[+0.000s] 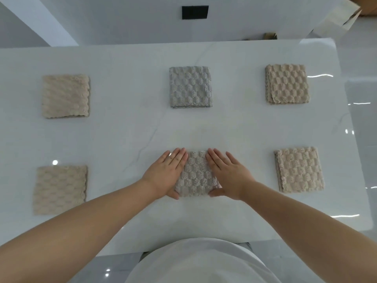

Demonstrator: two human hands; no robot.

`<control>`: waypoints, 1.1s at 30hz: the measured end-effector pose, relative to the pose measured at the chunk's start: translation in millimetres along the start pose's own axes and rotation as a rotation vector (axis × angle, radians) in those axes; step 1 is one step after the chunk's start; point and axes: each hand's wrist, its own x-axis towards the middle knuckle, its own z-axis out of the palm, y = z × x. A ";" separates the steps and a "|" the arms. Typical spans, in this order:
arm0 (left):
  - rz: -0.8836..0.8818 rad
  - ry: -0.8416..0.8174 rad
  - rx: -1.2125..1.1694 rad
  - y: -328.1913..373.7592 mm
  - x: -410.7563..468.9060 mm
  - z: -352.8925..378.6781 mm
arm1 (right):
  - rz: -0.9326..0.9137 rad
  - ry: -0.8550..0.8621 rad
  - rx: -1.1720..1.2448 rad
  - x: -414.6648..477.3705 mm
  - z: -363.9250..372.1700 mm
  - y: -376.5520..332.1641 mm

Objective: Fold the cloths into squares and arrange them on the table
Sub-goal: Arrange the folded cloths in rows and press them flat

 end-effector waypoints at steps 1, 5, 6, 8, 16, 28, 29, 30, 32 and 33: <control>0.025 -0.003 0.012 -3.6 -1.1 -4.9 | -0.009 0.001 0.015 0.7 -5.4 2.2; 0.042 0.174 -0.039 -39.7 -1.7 -36.3 | 0.017 0.135 0.145 10.7 -43.1 18.8; 0.020 0.215 -0.044 -54.2 4.1 -46.3 | 0.028 0.177 0.144 19.3 -56.5 26.8; -0.029 0.230 -0.077 -85.8 24.1 -69.0 | 0.061 0.231 0.103 44.4 -88.4 45.9; -0.119 0.212 -0.130 -164.5 133.6 -139.1 | 0.118 0.163 0.038 158.2 -180.7 98.4; -0.116 0.111 -0.222 -186.6 166.3 -122.7 | 0.039 0.077 -0.030 190.0 -174.5 127.3; -0.118 0.103 -0.222 -188.0 167.2 -123.0 | 0.031 0.072 -0.033 189.9 -174.7 130.2; -0.121 0.094 -0.219 -188.3 168.0 -122.8 | 0.024 0.063 -0.038 189.1 -173.7 132.6; -0.137 0.078 -0.193 -187.3 168.1 -121.7 | 0.021 0.054 -0.059 188.8 -169.5 134.8; -0.146 0.068 -0.174 -186.3 167.7 -121.7 | 0.027 0.051 -0.073 188.7 -168.6 134.4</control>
